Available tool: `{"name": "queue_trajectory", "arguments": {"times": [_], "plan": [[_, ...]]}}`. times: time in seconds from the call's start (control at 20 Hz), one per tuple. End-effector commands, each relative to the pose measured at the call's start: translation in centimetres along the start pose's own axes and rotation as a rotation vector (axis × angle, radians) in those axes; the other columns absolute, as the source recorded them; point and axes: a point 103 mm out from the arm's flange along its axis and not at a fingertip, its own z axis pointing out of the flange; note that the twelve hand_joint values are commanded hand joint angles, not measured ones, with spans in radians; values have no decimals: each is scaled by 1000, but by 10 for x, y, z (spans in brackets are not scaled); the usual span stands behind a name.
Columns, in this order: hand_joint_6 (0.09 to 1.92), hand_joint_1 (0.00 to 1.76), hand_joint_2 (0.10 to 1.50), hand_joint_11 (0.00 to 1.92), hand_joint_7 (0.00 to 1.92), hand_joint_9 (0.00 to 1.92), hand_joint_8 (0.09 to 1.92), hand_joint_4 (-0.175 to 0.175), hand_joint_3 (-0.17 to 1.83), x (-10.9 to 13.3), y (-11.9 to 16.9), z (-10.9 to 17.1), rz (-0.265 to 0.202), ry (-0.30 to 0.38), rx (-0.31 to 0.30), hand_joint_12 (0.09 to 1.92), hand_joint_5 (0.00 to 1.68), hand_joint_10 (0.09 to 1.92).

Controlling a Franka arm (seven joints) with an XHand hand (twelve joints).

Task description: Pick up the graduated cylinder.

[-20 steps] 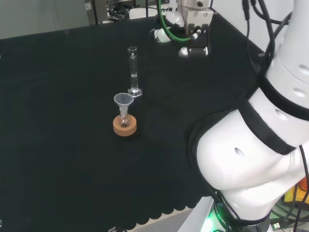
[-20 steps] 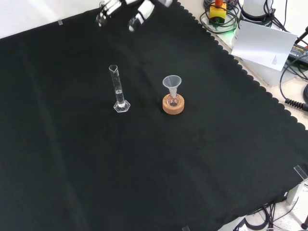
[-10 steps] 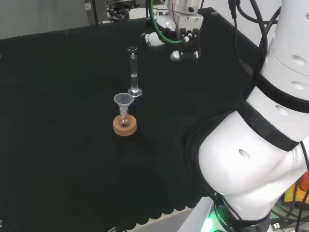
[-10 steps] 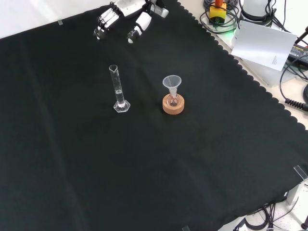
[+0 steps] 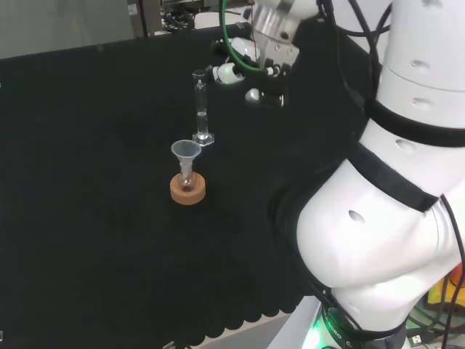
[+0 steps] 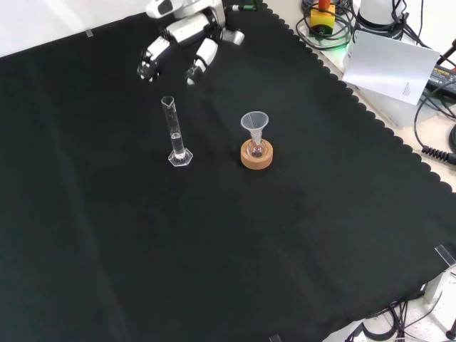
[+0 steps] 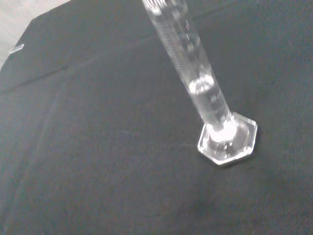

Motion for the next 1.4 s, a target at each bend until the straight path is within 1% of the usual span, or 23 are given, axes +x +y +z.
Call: {"name": "queue_trajectory", "arguments": {"times": [0.05,0.2,0.3,0.4,0.6,0.75,1.05,1.2,1.4], "plan": [[87,722,1115,237,226,424,614,-23,-175,-28,15,31,-48,272,-42,1351,280,619],[87,747,1091,200,195,392,598,-23,-175,-32,14,38,-81,296,-25,1346,281,602],[87,763,1074,189,179,383,590,-23,-175,-33,14,43,-99,322,-29,1347,268,597],[87,779,1063,186,181,390,589,-26,-175,-33,14,48,-110,334,-36,1351,263,599],[87,819,1049,202,234,430,605,-31,-175,-33,17,57,-129,350,-52,1358,281,606],[87,864,1039,209,267,449,610,-33,-175,-31,21,62,-154,345,-61,1357,313,603],[87,933,1036,222,310,477,609,-31,-175,-33,31,77,-172,368,-57,1352,369,589],[87,943,1038,227,325,485,609,-29,-175,-35,35,87,-184,372,-79,1350,395,585],[87,952,1036,254,370,524,590,-25,-175,-35,39,97,-207,394,-85,1334,441,555]]}}
